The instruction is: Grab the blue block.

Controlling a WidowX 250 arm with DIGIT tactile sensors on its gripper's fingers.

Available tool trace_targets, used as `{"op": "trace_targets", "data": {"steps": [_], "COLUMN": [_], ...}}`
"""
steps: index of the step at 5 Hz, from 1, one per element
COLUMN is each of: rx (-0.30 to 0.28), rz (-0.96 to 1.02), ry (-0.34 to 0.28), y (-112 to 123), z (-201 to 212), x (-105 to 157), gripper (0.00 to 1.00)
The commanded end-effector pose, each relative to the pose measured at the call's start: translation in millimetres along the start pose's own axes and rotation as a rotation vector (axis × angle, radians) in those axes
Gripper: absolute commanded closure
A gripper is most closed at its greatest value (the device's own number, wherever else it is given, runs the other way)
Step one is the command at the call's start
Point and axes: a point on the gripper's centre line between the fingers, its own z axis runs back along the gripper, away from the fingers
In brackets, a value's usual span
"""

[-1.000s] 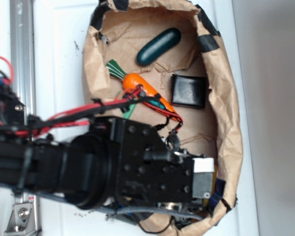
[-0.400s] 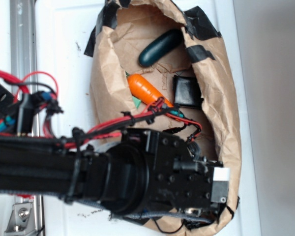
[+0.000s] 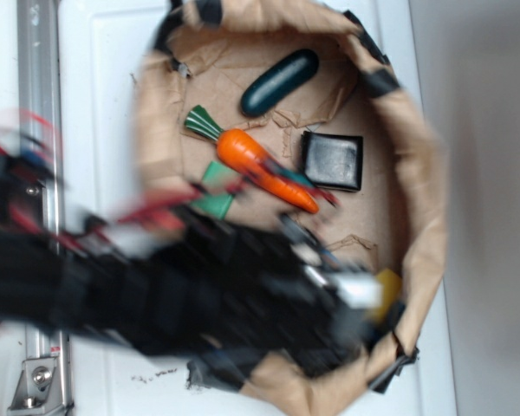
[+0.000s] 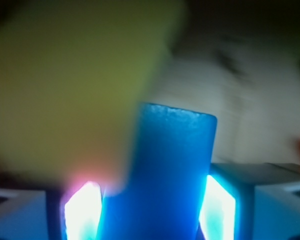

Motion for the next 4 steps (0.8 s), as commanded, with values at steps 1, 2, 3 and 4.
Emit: {"op": "trace_targets", "data": {"steps": [1, 2, 3, 4], "rx": [-0.127, -0.161, -0.097, -0.03], "rz": [-0.084, -0.228, -0.34, -0.338], "ry": [-0.16, -0.116, -0.053, -0.049], "y": [63.8, 40.4, 14.0, 18.4], "z": [94.2, 123.2, 132.3, 136.6], "x": [26.1, 31.2, 22.5, 18.7], "gripper": [1.0, 1.0, 1.0, 1.0]}}
